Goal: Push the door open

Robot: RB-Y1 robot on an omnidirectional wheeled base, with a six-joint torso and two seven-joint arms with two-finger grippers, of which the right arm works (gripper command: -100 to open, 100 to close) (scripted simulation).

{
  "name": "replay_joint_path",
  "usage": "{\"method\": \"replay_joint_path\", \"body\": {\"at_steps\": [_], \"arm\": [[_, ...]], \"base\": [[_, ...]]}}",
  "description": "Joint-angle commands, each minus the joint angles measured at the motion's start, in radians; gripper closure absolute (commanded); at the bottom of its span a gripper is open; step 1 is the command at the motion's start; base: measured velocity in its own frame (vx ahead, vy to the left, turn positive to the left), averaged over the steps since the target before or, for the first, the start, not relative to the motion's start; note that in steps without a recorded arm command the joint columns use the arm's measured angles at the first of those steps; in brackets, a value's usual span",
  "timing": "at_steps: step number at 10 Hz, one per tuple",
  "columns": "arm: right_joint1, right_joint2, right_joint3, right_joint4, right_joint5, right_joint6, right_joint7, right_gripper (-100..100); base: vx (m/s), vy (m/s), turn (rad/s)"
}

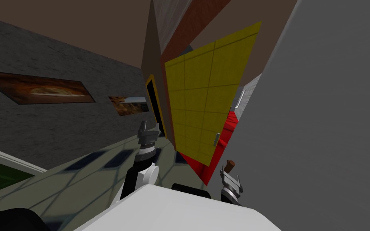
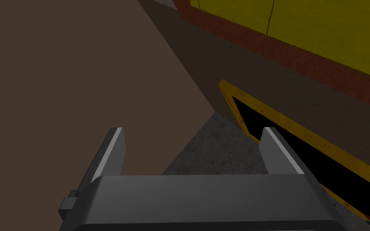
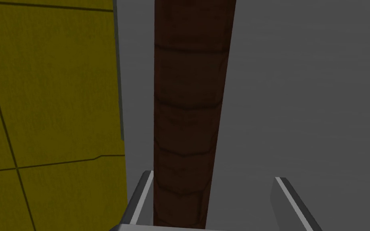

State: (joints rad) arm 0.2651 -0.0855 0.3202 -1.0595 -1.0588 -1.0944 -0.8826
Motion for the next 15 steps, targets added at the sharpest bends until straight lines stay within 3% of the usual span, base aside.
{"method": "replay_joint_path", "body": {"at_steps": [1, 15], "arm": [[0.028, -0.015, -0.025, 0.003, -0.015, -0.014, 0.004, 100], [0.032, -0.017, -0.038, 0.010, -0.024, -0.019, 0.007, 100]], "base": [[-0.033, -0.079, 0.024], [-0.004, -0.008, 0.006]]}}
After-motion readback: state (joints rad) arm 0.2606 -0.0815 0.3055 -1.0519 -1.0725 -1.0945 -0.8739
